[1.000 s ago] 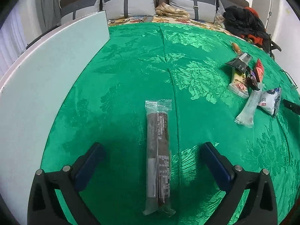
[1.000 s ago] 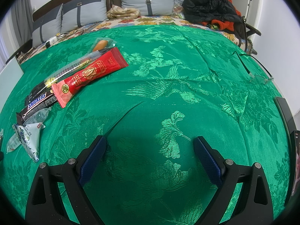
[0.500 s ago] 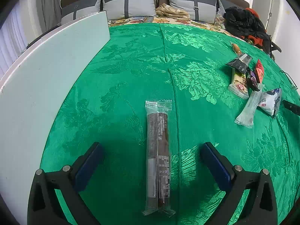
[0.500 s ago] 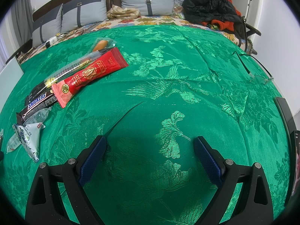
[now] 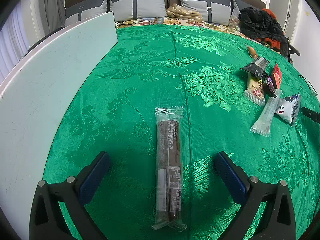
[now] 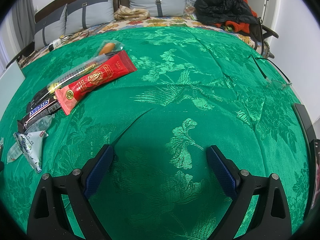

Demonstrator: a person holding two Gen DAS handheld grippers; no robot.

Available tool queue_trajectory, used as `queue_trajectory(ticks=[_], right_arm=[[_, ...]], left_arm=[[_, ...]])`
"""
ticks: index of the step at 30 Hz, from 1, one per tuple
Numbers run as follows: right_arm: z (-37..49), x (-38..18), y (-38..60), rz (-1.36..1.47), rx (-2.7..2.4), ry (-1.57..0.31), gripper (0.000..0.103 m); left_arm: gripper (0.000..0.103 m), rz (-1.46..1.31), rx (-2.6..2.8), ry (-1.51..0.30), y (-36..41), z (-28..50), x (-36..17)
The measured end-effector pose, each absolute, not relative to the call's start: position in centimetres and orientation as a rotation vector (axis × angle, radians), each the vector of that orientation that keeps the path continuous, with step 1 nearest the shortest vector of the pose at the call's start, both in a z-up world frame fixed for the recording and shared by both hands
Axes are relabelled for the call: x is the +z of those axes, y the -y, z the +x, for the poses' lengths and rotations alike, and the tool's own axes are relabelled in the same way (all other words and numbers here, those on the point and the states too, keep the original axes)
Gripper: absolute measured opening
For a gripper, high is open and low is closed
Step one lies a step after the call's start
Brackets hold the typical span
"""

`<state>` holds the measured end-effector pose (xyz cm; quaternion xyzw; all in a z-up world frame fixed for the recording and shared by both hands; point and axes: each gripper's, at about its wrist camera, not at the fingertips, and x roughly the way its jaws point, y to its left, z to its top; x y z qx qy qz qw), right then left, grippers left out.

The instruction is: Organize snacks

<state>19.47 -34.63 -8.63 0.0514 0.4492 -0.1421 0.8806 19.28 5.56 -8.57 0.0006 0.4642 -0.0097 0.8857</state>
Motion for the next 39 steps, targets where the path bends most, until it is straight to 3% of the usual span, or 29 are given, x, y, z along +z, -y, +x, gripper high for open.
queue_trajectory(ticks=[10,15,20,28,30,31,32,39], right_arm=[[19.1,-8.4,34.8,0.125,-0.267,-0.938,0.096],[16.3,-4.9,29.9,0.245,0.091,-0.782,0.095],[19.3,-6.8,22.7,0.105,0.215,-0.909,0.093],[22.5,-9.5,19.8,0.04,0.172,-0.982,0.092],[22.7,-9.5,19.5,0.029,0.17,-0.979,0.085],[22.6,-9.4,19.5,0.02,0.167,-0.974,0.061],[22.5,-9.1,19.6,0.016,0.172,-0.968,0.051],[20.0,-7.2,21.6,0.153,0.206,-0.938,0.05]], left_arm=[[0.103,0.001,-0.021,-0.965,-5.5,19.3,-8.6],[0.103,0.001,-0.021,-0.965,-5.6,19.3,-8.6],[0.103,0.001,-0.022,-0.965,-5.6,19.3,-8.6],[0.103,0.001,-0.022,-0.964,-5.6,19.3,-8.6],[0.103,0.001,-0.022,-0.964,-5.6,19.3,-8.6],[0.103,0.001,-0.022,-0.964,-5.6,19.3,-8.6],[0.103,0.001,-0.022,-0.964,-5.6,19.3,-8.7],[0.103,0.002,-0.024,-0.967,-5.6,19.3,-8.6]])
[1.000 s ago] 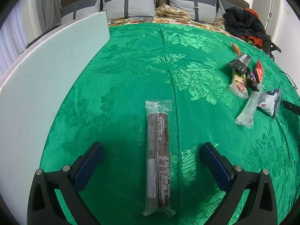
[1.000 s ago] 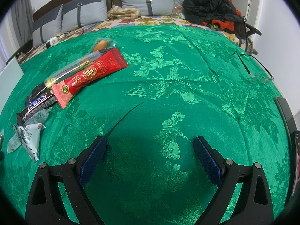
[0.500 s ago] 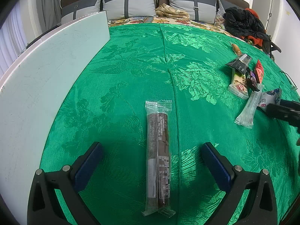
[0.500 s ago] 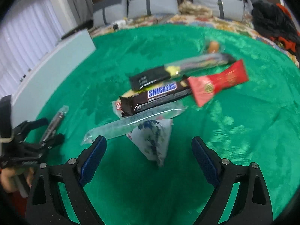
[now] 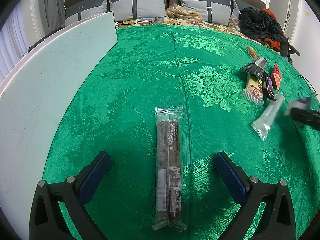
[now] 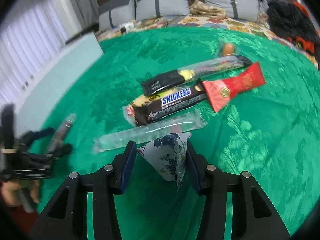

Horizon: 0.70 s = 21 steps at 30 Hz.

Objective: Organize snacks
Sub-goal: 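Grasp the white floral packet with the right tool while the left tool grasps the brown bar, then carry the brown bar and floral packet into the white box and open both tools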

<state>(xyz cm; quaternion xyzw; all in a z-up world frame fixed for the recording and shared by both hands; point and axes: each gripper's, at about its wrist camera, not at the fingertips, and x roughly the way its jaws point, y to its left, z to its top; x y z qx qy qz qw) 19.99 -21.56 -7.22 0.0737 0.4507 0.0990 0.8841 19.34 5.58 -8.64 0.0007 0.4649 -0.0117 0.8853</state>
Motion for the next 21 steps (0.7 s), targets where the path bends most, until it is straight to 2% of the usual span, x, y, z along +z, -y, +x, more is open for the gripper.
queue_trajectory(ticks=[3,5,8,9,10,14,21], right_arm=[[17.0,-5.3,23.5,0.247,0.219,-0.885,0.05],[14.8,-4.5,24.7,0.3,0.222,-0.851,0.05],[11.9,-4.7,25.4,0.361,0.231,-0.82,0.05],[11.3,-4.9,25.4,0.369,0.229,-0.813,0.05],[10.3,-5.2,25.5,0.391,0.222,-0.803,0.05],[8.0,-6.8,25.6,0.523,0.188,-0.811,0.05],[7.9,-4.1,23.5,0.438,0.203,-0.79,0.05]], left_arm=[[0.103,0.034,-0.088,-1.054,-5.5,19.8,-8.3],[0.098,0.032,-0.118,-1.109,-5.4,19.9,-7.9],[0.061,0.056,-0.11,-1.113,-4.9,19.8,-7.2],[0.025,0.06,-0.111,-1.105,-4.7,19.6,-6.9],[0.018,0.067,-0.114,-1.111,-4.5,19.6,-6.7],[0.017,-0.002,-0.131,-1.099,-5.1,18.6,-6.3],[0.017,-0.234,-0.224,-0.982,-7.5,15.2,-1.4]])
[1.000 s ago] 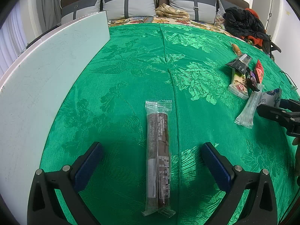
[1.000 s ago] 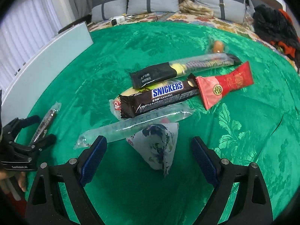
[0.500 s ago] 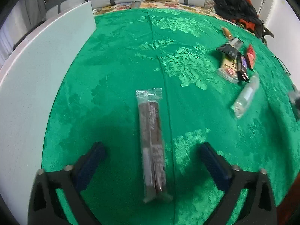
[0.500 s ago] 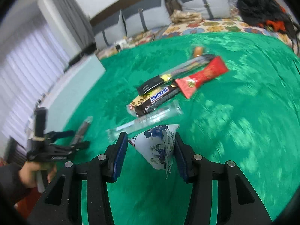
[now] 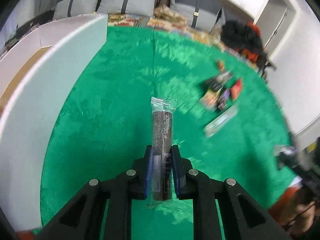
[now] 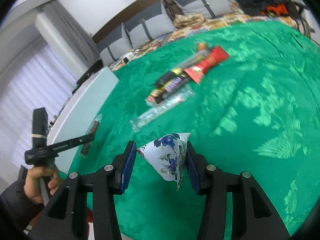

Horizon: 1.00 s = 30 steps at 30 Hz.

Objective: Organize snacks
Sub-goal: 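Carry the brown bar and floral packet into the white box and open both tools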

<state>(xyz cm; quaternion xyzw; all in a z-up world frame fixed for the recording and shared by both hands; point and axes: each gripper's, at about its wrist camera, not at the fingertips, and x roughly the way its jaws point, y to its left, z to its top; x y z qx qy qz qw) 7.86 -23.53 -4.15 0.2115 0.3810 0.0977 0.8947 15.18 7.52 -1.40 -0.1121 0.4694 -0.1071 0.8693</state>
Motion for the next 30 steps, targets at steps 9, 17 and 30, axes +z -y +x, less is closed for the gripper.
queue_trajectory(ticks=[9,17,30], right_arm=[[12.7,3.0,14.0,0.328,0.394,-0.727,0.05],[20.7,9.2,-1.7,0.223,0.663,-0.697,0.051],[26.1,3.6,-9.8,0.133,0.565,-0.907,0.072]], left_arm=[[0.017,-0.37,-0.237,-0.77,-15.4,13.9,9.8],[0.017,-0.392,0.025,-0.748,-29.6,14.1,12.0],[0.091,-0.334,0.335,-0.95,-37.0,12.0,1.8]])
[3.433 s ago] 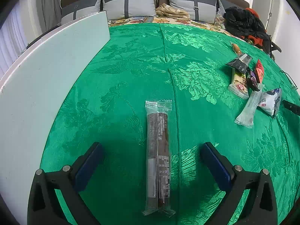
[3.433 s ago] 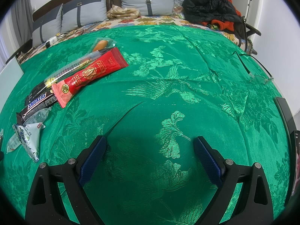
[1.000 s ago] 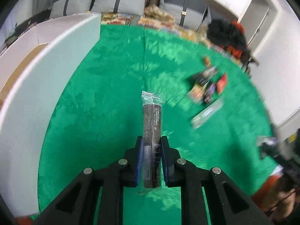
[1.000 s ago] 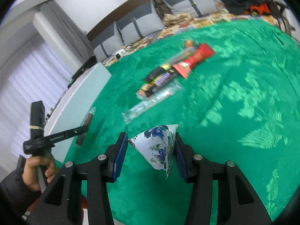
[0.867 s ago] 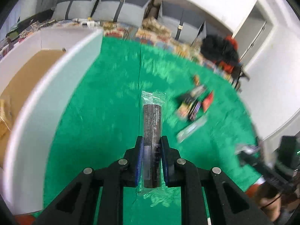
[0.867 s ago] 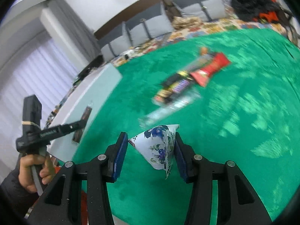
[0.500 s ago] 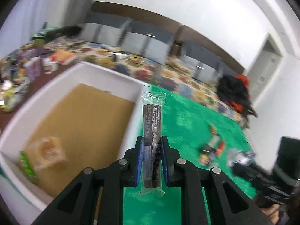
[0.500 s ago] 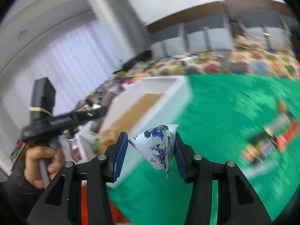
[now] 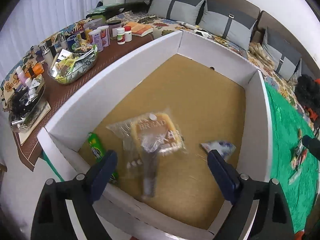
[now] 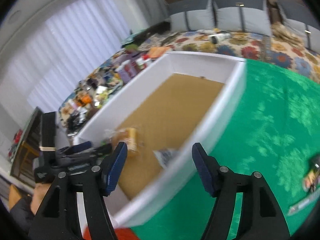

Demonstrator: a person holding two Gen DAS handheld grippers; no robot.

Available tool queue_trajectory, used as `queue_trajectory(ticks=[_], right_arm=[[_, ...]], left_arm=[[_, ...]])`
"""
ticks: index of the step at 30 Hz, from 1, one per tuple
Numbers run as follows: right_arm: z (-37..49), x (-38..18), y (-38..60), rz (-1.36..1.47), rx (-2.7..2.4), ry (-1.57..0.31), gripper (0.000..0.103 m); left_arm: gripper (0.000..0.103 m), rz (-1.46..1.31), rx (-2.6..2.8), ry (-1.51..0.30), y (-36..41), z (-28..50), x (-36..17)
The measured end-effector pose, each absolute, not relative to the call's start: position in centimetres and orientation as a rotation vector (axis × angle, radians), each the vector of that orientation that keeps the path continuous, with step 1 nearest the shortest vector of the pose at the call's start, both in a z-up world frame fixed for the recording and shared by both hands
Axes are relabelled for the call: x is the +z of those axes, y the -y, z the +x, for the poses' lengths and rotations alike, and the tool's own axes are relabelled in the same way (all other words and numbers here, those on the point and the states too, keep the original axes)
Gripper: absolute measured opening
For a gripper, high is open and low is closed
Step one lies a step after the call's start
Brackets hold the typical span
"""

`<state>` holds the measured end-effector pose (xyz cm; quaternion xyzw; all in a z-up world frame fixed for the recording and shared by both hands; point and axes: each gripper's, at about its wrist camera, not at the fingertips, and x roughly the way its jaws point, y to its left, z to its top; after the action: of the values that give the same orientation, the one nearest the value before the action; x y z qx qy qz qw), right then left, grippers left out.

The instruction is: Organize snacks

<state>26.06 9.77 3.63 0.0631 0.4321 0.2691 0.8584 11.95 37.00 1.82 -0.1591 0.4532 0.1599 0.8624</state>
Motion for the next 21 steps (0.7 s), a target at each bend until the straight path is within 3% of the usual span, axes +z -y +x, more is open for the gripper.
queue_trajectory(ticks=[9,13,21], right_arm=[[20.1,-4.9,10.4,-0.077,0.093,-0.908,0.073],[16.3,-7.9,20.7,-0.062,-0.098,-0.959,0.073],[12.7,-8.6,33.7,0.105,-0.36,-0.916,0.073]], left_arm=[[0.092,-0.296,0.116,-0.774,-25.7,11.5,6.9],[0.103,-0.244,-0.035,-0.785,-17.9,12.2,6.9],[0.103,-0.166,-0.138,-1.023,-5.1,17.9,-2.3]])
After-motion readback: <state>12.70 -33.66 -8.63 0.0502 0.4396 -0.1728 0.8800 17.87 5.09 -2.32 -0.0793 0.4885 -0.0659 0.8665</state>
